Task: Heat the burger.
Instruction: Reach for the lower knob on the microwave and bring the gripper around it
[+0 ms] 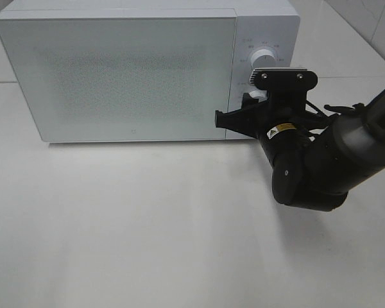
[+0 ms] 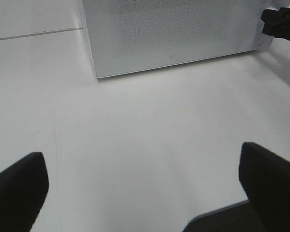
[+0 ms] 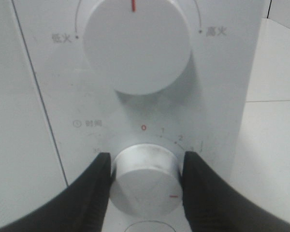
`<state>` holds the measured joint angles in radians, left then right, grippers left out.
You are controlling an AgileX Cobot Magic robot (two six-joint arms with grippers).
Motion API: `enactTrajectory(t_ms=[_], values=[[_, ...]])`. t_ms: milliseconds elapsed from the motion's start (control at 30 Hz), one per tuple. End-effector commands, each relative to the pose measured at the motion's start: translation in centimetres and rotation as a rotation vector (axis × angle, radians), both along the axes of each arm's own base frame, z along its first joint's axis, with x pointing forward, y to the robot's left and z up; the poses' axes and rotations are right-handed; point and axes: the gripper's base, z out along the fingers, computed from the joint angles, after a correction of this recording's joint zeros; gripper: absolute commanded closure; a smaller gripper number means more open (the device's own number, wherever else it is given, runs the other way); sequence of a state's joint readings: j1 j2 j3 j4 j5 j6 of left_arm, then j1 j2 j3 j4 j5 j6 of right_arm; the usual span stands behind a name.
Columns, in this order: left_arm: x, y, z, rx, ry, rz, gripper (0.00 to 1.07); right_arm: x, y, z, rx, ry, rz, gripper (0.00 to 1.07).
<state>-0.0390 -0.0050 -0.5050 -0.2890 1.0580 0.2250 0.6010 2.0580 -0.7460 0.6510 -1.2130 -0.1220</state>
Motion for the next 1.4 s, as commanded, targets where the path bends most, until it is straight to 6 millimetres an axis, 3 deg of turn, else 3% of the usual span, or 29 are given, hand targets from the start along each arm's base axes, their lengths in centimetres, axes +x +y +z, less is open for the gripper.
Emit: enactTrajectory(t_ms=[33, 333, 467, 700, 1100, 1400], values=[[-0.3, 0.0, 0.0, -0.009, -0.032, 0.007, 0.04, 0.2, 0.2, 0.7, 0.025, -0.05, 0.021, 1.07], [-0.3, 0.0, 0.0, -0.009, -0.032, 0.007, 0.04, 0.2, 0.7, 0.8, 0.238, -0.049, 0.042, 1.07], [-0.3, 0.0, 0.0, -0.009, -0.032, 0.007, 0.04, 0.2, 1.1, 0.9, 0.496, -0.03, 0.056, 1.07], [-0.3, 0.0, 0.0, -0.009, -0.032, 0.007, 0.04, 0.1, 1.7, 1.0, 0.776, 0.012, 0.081, 1.07], [-0.3, 0.0, 0.0, -0.009, -0.032, 0.007, 0.04, 0.1, 1.7, 1.2, 1.451, 0.075, -0.016, 1.07], [-0.3, 0.0, 0.0, -0.009, -0.032, 0.007, 0.04, 0.1, 1.6, 1.9, 1.749, 0.044, -0.01, 1.07]])
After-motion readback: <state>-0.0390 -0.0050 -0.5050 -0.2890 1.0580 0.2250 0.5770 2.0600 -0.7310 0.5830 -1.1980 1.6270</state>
